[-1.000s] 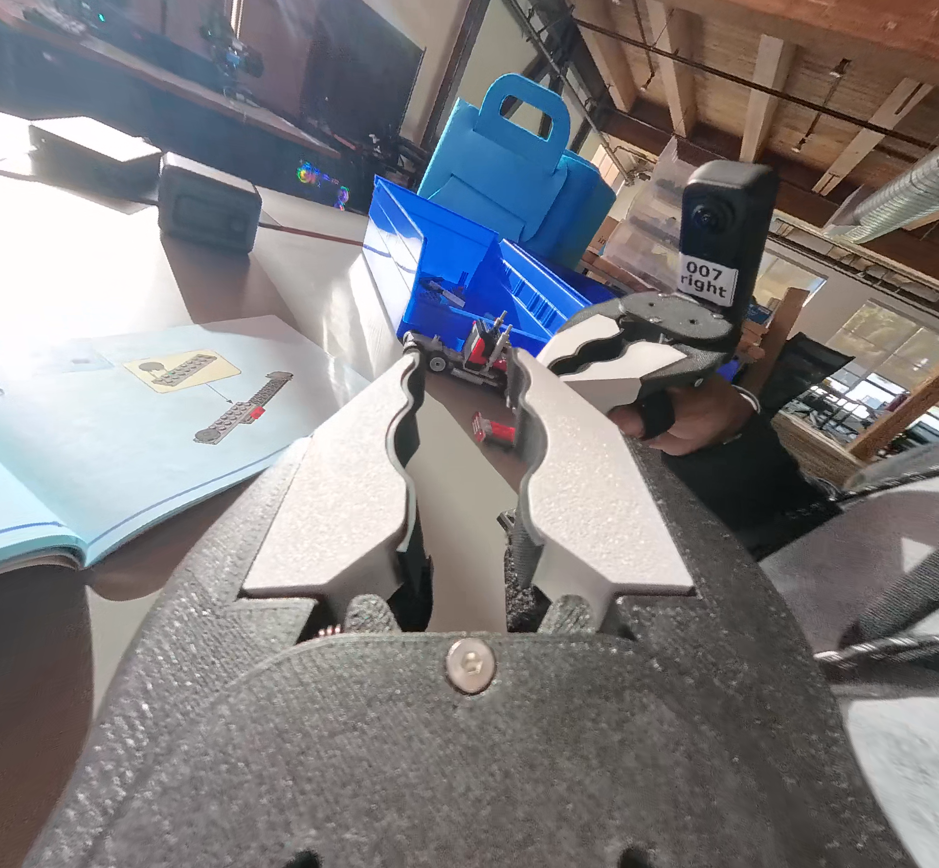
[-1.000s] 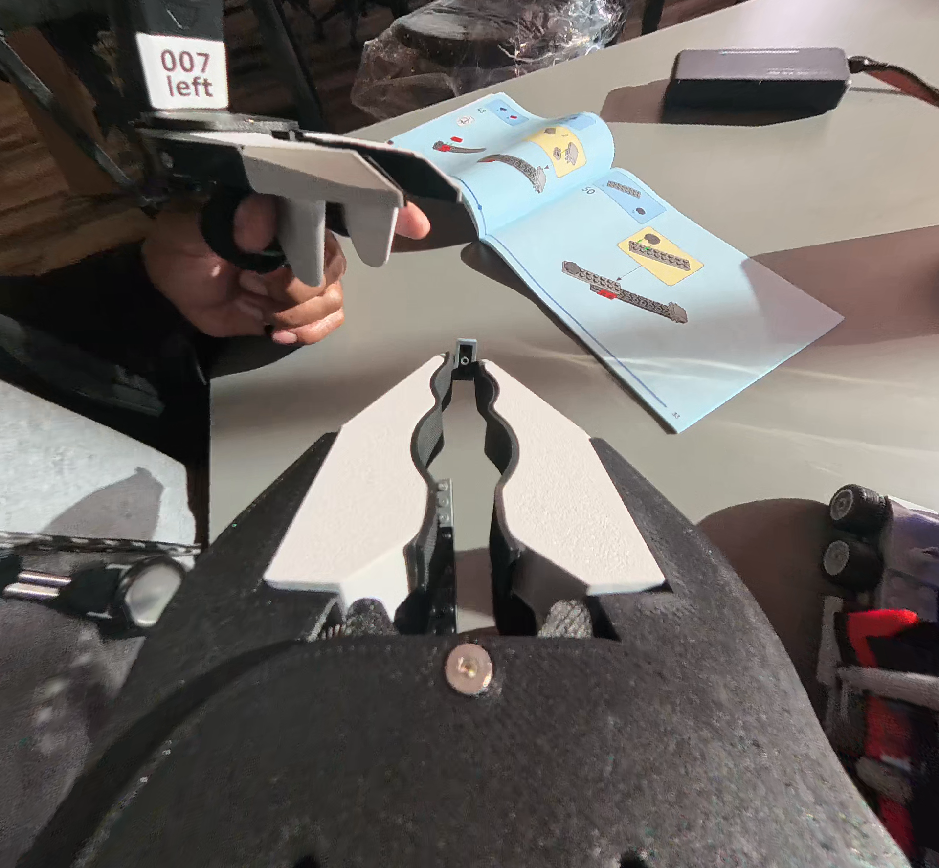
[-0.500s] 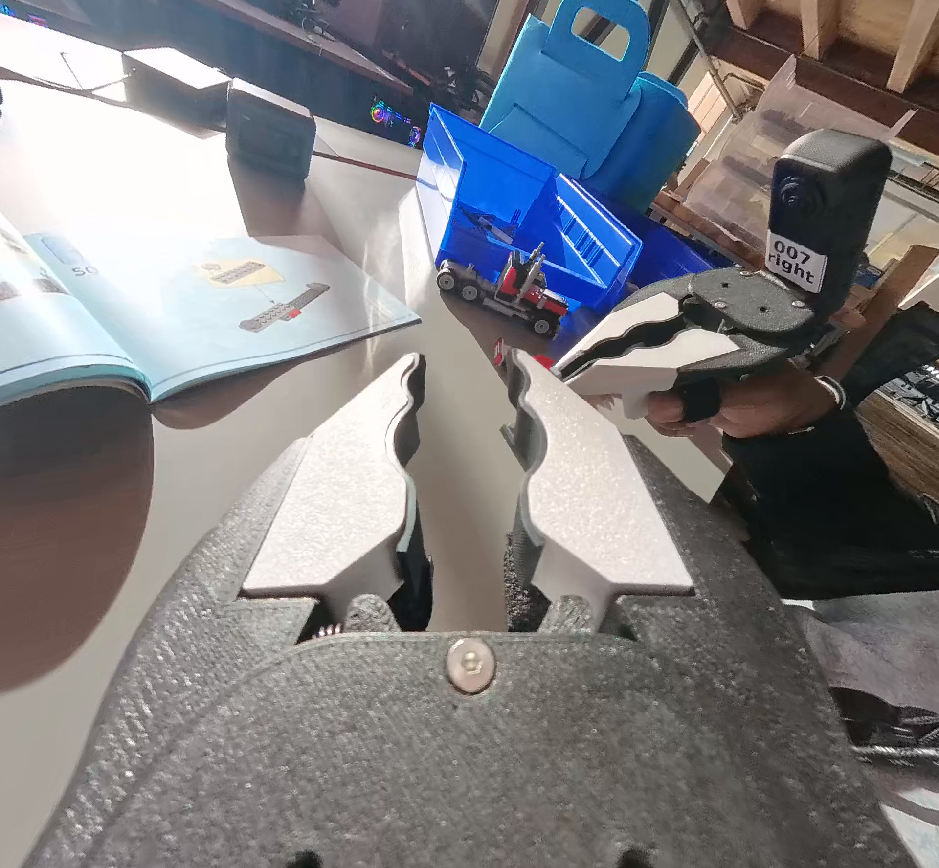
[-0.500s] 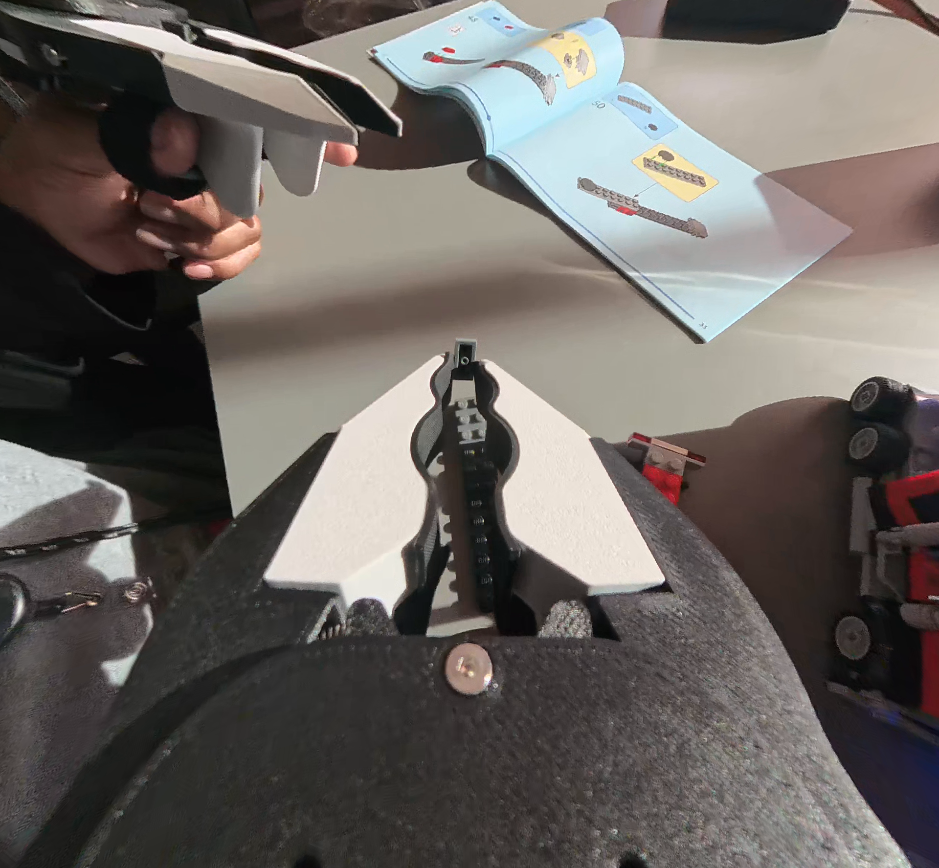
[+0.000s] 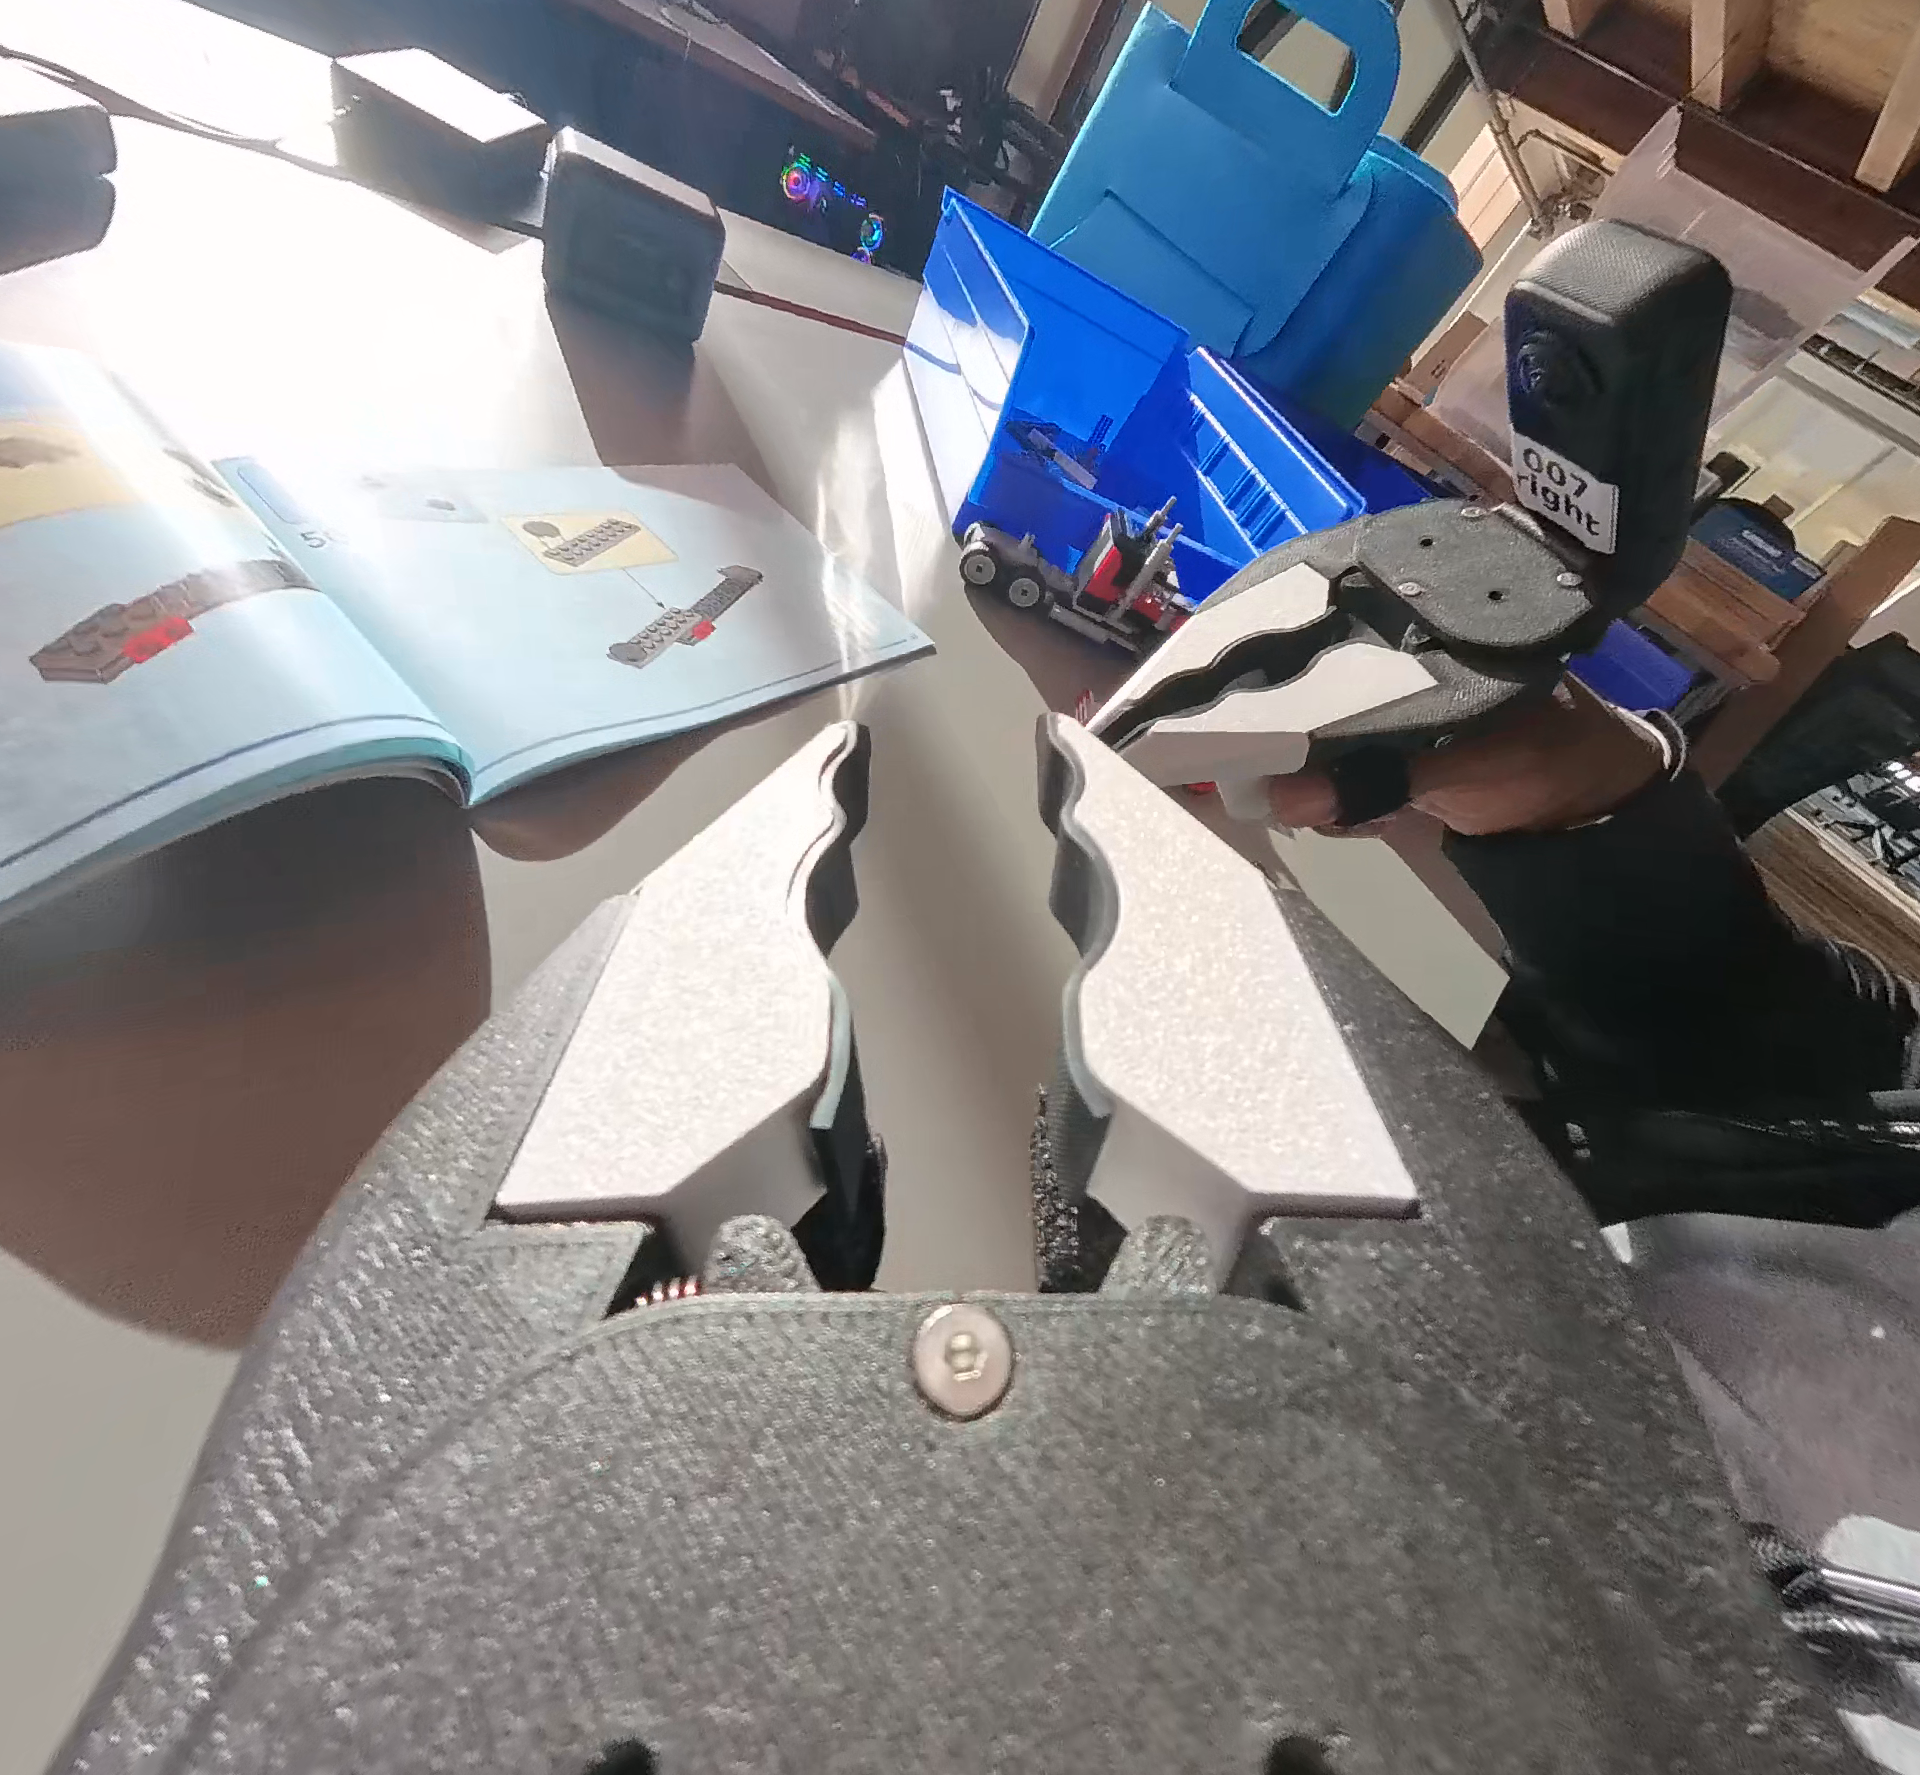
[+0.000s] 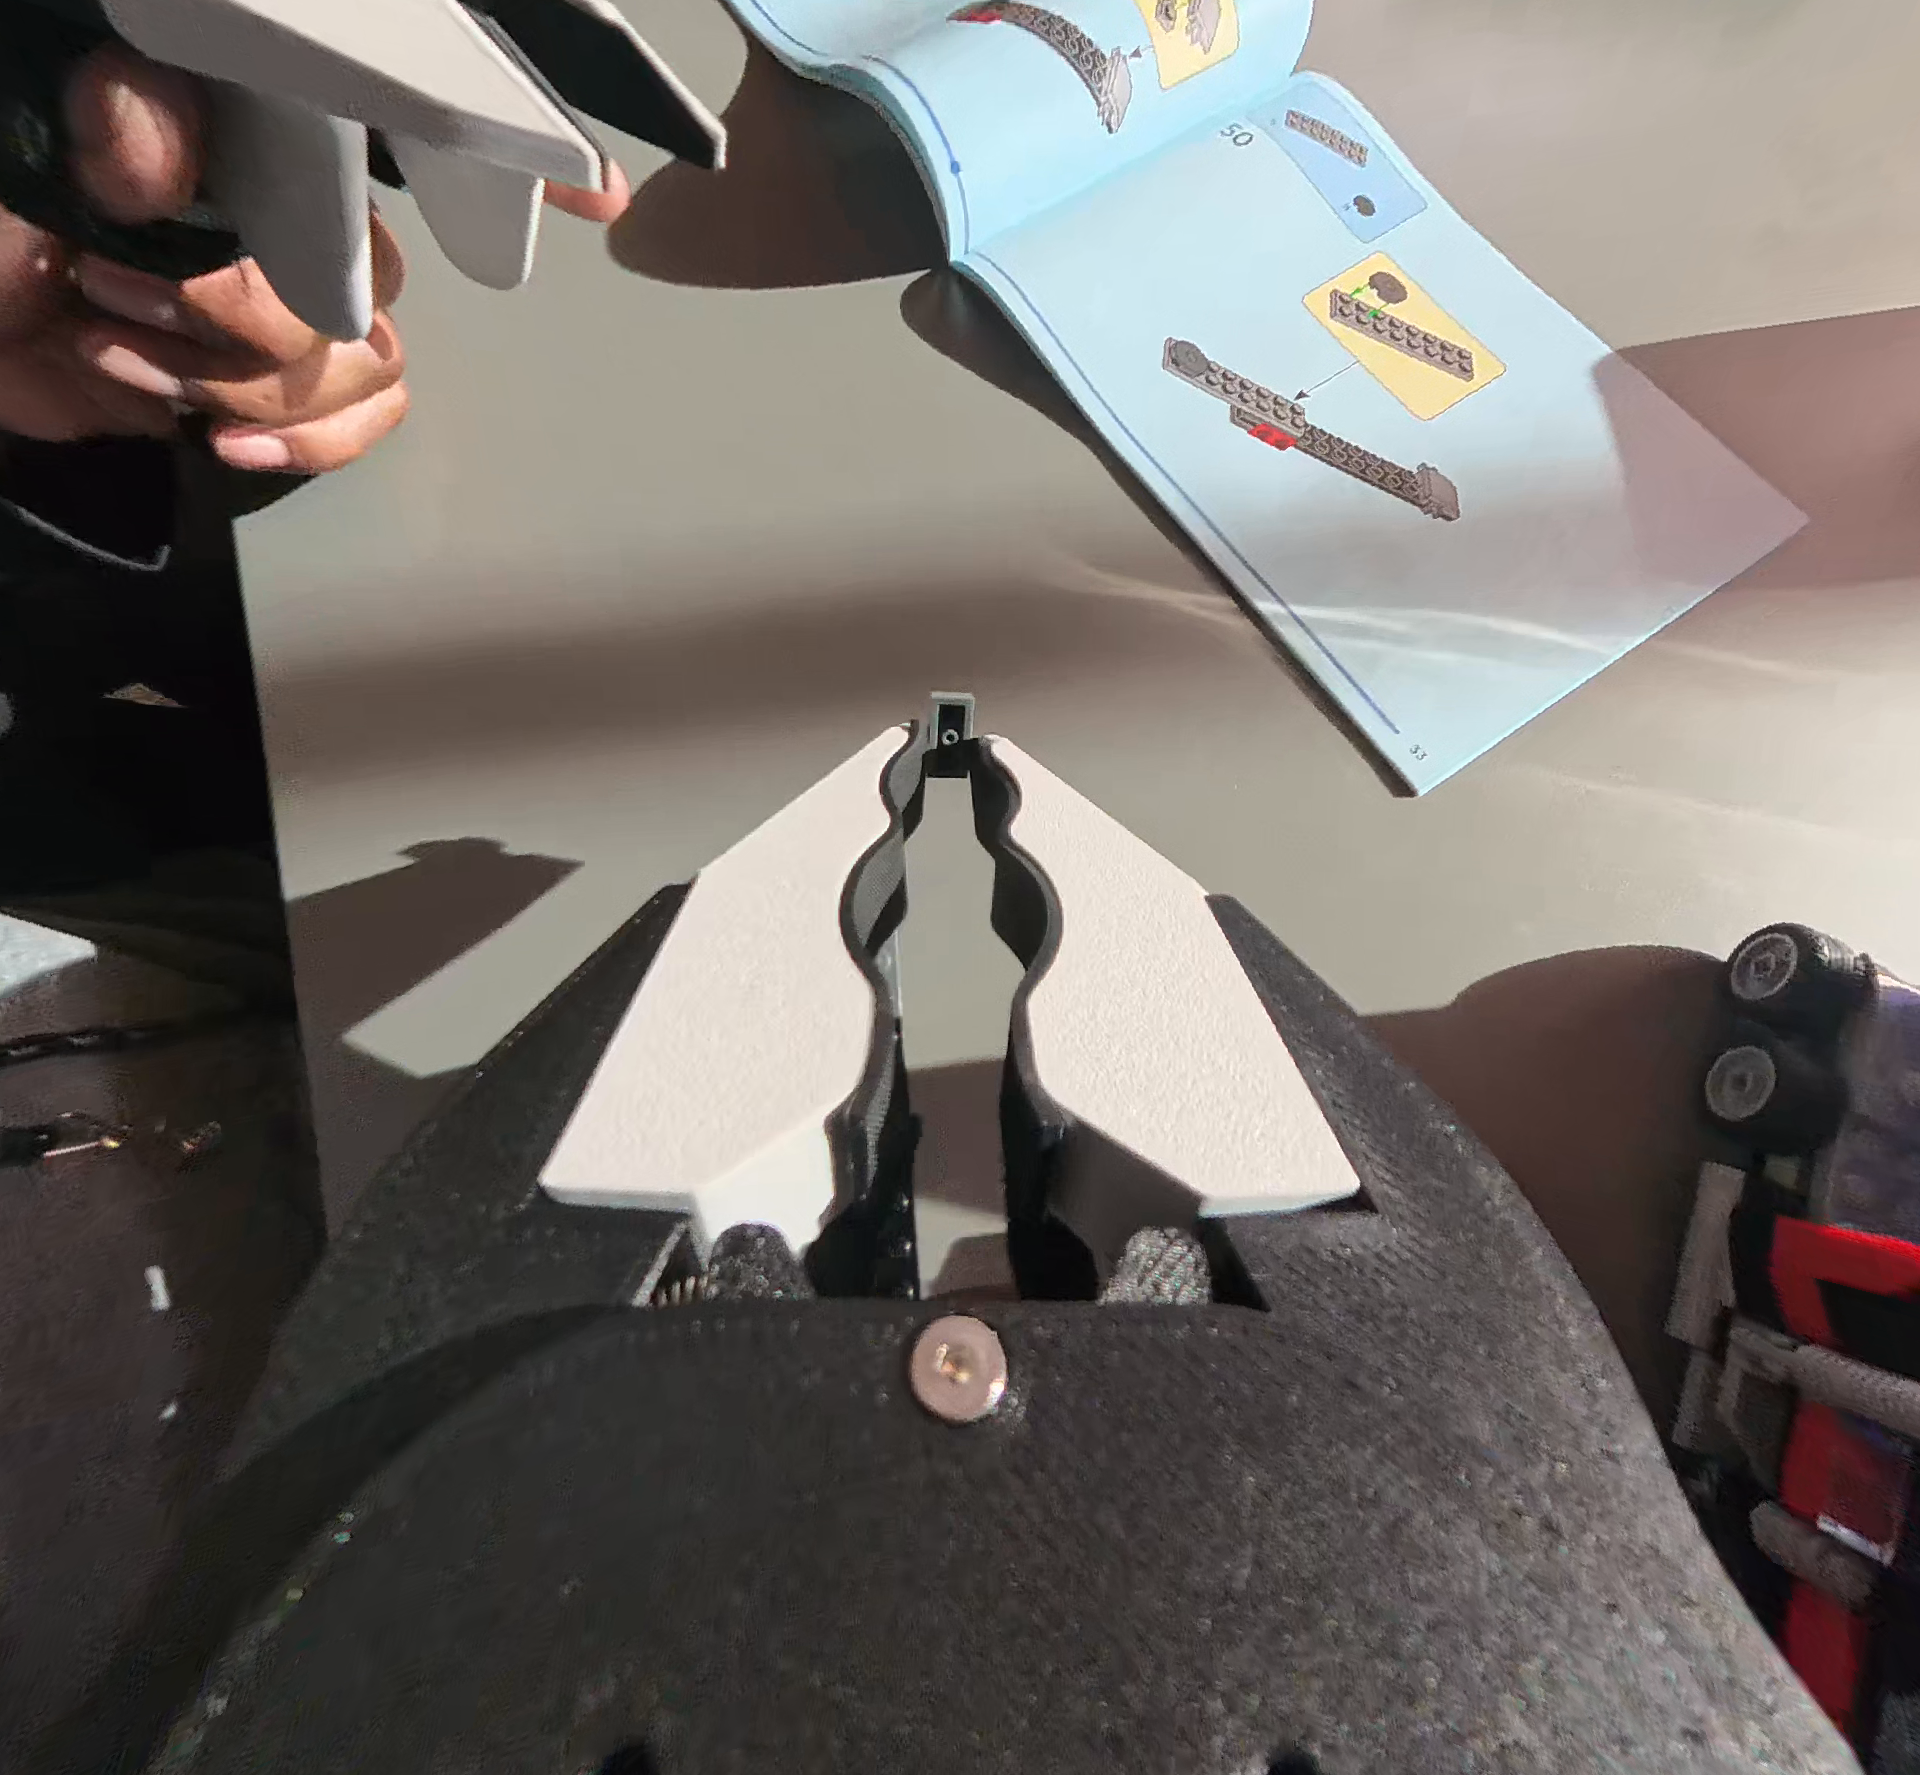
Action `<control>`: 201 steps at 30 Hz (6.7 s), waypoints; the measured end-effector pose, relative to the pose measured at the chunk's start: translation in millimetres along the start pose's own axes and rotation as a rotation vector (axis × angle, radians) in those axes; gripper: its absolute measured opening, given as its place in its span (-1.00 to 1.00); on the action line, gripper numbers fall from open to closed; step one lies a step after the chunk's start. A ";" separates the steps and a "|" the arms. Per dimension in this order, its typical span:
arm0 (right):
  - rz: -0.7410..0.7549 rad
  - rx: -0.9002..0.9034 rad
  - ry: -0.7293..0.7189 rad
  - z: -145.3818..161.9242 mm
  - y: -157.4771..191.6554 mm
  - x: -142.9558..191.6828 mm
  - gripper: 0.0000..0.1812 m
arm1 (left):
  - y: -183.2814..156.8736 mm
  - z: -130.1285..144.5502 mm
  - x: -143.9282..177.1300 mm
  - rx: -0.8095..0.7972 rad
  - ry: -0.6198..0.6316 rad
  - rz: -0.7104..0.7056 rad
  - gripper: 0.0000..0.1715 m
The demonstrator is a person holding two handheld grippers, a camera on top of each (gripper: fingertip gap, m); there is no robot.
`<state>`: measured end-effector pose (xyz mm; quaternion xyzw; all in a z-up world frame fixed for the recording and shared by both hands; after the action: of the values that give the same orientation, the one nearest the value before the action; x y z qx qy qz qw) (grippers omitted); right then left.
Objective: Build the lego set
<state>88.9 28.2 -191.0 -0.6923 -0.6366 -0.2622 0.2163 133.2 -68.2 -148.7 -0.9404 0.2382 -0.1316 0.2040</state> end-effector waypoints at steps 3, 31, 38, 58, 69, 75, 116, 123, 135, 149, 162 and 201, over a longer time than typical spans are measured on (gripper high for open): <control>-0.015 0.015 0.042 1.1 -4.3 -7.2 -0.89 | 4.4 -6.9 -4.4 -0.009 0.003 0.008 -0.62; -0.119 0.017 0.145 22.0 -5.1 -25.2 -0.88 | 12.1 -12.2 -1.4 0.055 -0.050 0.081 -0.62; -0.091 -0.008 0.087 15.9 -7.2 -7.0 -0.85 | 10.1 -12.7 -0.1 0.048 -0.057 0.088 -0.62; -0.092 0.039 0.192 52.0 21.6 9.9 -0.77 | 5.0 -10.6 1.4 0.032 -0.053 0.097 -0.62; -0.276 -0.207 -0.194 -18.7 33.9 14.0 -0.80 | -10.6 -14.6 9.7 0.041 -0.086 0.245 -0.62; -0.521 -0.344 -0.456 -67.9 61.2 19.5 -0.80 | -35.9 -15.7 18.5 0.066 -0.103 0.450 -0.62; -0.947 -0.551 -0.675 -94.2 83.6 26.7 -0.85 | -76.1 -23.6 37.9 -0.053 -0.277 0.694 -0.86; -0.676 -0.243 -0.682 -96.0 85.1 38.5 -0.78 | -69.8 -18.2 26.4 -0.309 -0.258 0.478 -0.86; -0.462 0.012 -0.592 -92.4 90.0 32.4 -0.81 | -66.4 -6.7 20.2 -0.613 -0.217 0.298 -0.86; -0.440 0.061 -0.583 -87.9 92.1 28.4 -0.88 | -71.9 -1.0 22.0 -0.668 -0.193 0.308 -0.89; -0.434 -0.014 -0.697 -99.8 87.9 34.9 -0.89 | -76.7 -5.5 24.4 -0.364 -0.183 0.457 -0.75; 0.046 0.030 0.092 22.8 -4.9 -25.0 -0.65 | -6.5 -30.8 -52.5 0.603 -0.149 0.394 -0.91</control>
<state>84.7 23.9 -224.6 -0.6906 -0.6138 -0.2792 0.2617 80.4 -46.6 -126.6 -0.7810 0.3500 -0.0853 0.5102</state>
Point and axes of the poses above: each gripper's, where its closed fingertips meet, x back along the fingers, z out of its underside, y = z × x across the jaws, the point moved 1 cm from there along x, back along the fingers
